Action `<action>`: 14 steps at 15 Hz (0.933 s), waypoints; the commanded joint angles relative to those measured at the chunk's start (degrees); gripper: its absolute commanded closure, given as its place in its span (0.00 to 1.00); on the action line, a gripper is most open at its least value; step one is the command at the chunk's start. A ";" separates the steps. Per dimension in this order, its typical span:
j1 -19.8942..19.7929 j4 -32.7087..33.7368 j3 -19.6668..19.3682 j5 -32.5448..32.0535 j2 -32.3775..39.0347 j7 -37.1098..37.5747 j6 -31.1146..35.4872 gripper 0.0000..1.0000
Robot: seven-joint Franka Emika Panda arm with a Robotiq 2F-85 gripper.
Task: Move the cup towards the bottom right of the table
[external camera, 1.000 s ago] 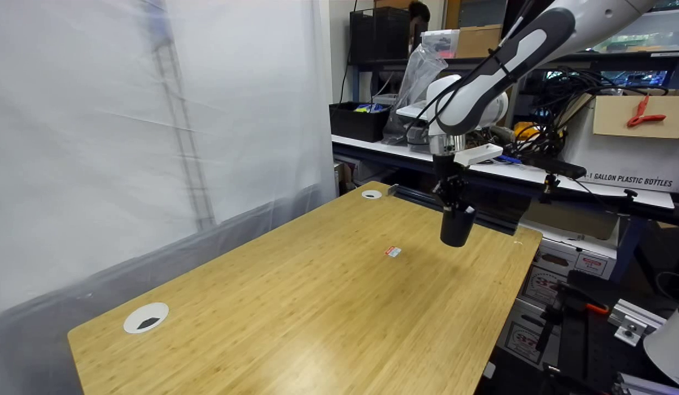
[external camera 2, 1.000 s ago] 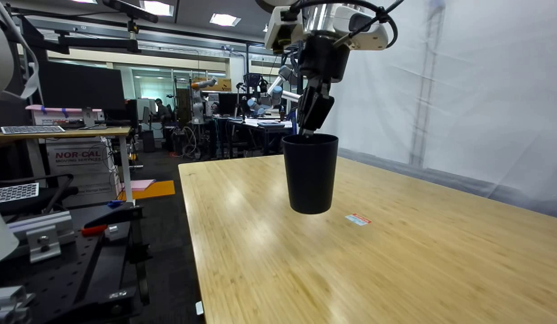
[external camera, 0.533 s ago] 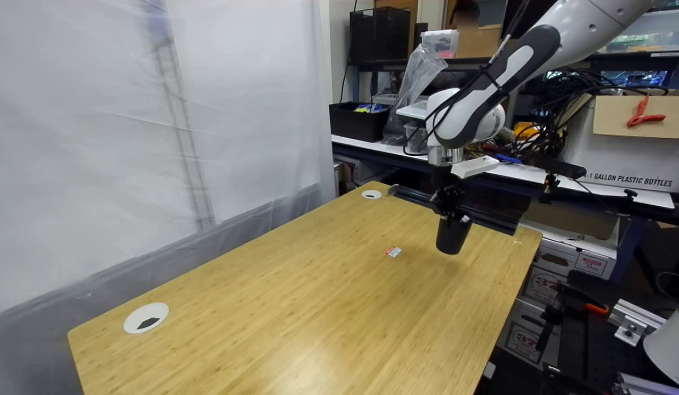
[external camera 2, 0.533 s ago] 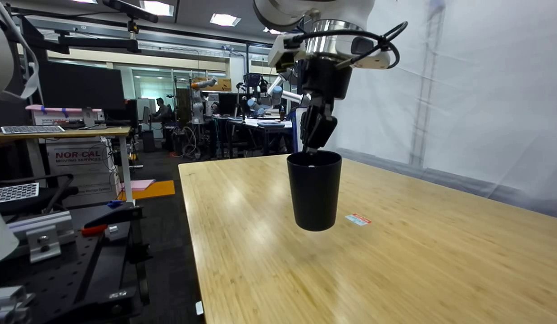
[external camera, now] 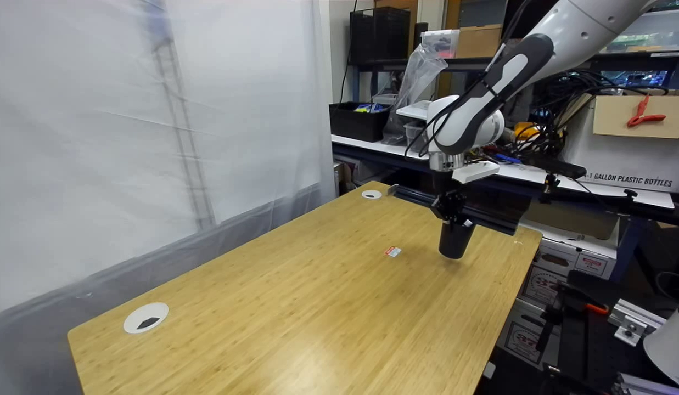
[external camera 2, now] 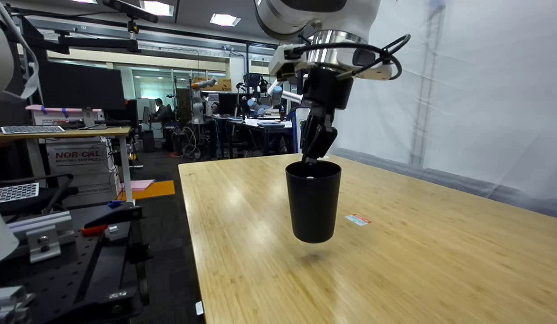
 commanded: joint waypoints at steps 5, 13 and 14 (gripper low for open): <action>-1.04 0.25 0.40 1.10 1.44 -1.73 0.76 0.99; -1.13 0.41 0.38 0.97 3.01 -1.68 1.06 0.99; -1.13 0.39 0.38 0.93 3.08 -1.65 1.07 0.99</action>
